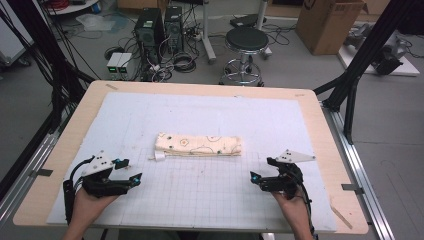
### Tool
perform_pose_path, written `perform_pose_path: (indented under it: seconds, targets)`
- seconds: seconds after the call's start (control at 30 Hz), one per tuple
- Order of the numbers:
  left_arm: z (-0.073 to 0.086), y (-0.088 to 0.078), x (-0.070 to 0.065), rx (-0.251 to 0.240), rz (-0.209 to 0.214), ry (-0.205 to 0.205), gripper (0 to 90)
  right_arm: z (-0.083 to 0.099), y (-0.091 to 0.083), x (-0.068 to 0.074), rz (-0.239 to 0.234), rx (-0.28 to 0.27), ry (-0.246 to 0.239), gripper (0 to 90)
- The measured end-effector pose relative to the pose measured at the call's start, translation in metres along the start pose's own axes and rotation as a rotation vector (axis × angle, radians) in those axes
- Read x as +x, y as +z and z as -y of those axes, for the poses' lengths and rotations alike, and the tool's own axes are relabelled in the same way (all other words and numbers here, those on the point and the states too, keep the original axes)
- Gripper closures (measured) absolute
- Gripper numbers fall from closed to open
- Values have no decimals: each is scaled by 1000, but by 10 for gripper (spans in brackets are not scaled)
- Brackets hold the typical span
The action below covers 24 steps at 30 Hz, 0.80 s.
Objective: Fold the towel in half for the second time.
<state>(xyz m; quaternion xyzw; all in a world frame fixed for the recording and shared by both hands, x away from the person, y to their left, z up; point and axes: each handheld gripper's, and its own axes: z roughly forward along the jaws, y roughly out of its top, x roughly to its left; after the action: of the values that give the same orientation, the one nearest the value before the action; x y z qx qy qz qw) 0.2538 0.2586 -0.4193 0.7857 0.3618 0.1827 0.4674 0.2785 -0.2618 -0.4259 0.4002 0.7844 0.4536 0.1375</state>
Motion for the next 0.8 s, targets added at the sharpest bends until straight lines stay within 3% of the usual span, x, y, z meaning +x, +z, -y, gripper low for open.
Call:
perform_pose_path:
  seconds: [0.8]
  targets:
    - [9,-7,-9,24,-5,21,279,12,-16,6,3,-4,-27,124]
